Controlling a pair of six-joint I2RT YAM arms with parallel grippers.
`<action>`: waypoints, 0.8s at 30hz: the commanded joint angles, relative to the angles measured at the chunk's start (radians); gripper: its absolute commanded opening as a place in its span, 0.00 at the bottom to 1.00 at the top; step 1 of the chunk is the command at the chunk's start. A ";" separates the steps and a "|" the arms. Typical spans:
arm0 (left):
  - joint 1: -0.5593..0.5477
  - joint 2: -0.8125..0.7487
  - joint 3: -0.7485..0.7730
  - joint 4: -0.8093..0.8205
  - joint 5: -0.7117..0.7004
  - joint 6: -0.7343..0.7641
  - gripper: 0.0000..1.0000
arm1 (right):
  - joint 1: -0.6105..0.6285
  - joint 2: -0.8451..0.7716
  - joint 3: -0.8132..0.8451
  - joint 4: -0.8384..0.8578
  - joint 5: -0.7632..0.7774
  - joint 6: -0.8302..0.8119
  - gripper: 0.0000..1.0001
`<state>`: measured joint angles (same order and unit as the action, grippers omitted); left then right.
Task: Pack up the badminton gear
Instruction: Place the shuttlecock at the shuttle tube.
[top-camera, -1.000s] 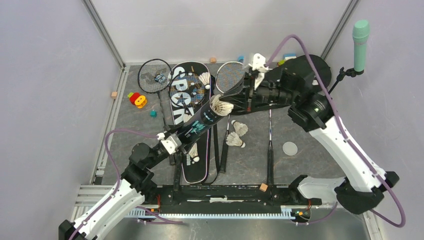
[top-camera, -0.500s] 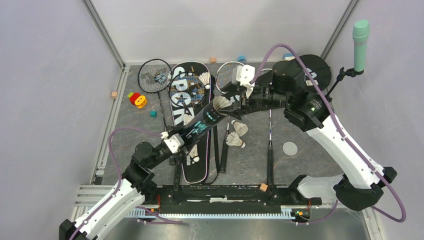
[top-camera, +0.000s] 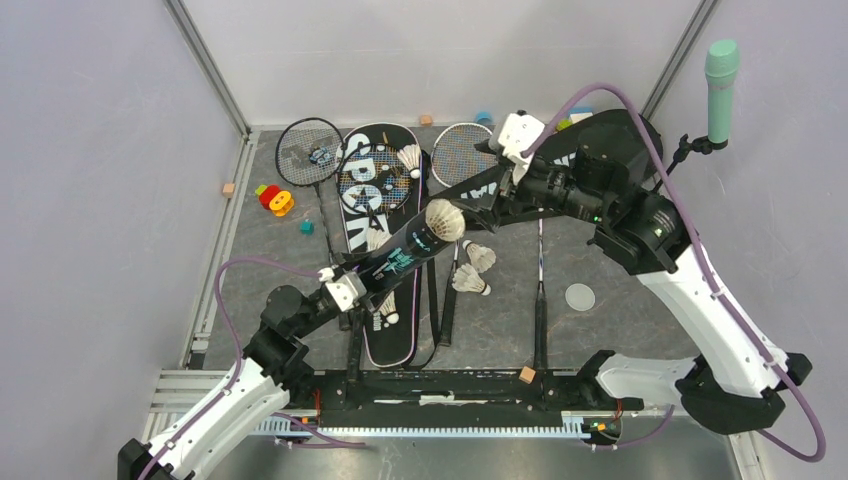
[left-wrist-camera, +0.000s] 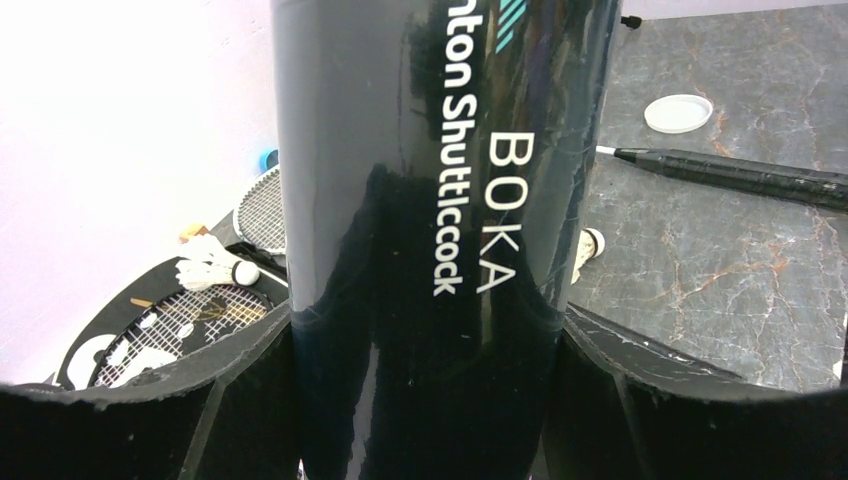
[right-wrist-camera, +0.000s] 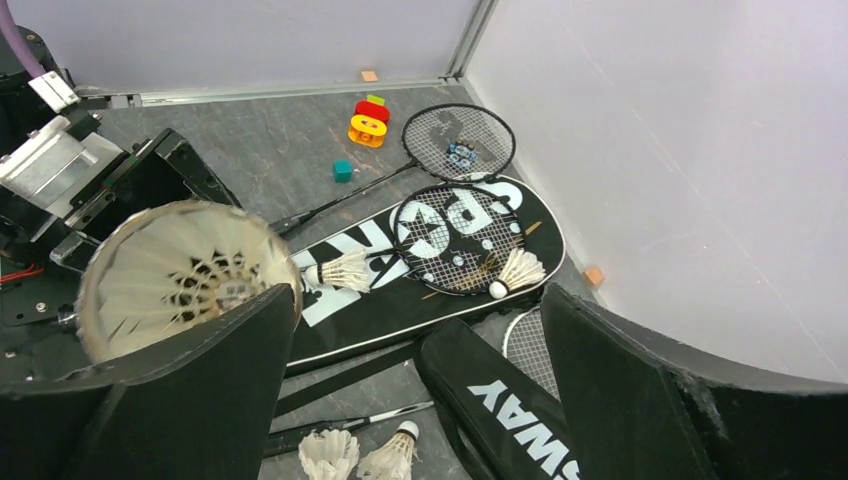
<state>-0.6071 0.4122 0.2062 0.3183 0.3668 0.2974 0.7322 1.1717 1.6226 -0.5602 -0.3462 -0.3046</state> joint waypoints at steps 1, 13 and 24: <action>-0.002 -0.007 0.034 0.067 0.067 0.043 0.31 | 0.002 0.099 0.086 -0.083 -0.040 0.005 0.98; -0.002 -0.048 0.019 0.074 0.059 0.025 0.30 | 0.117 0.233 0.092 -0.250 -0.101 -0.184 0.98; -0.002 -0.037 0.020 0.208 -0.323 -0.077 0.31 | 0.121 0.044 0.077 0.114 0.329 0.217 0.98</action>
<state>-0.6113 0.3832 0.1913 0.3233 0.3305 0.3222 0.8547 1.3952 1.8008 -0.7303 -0.2825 -0.2703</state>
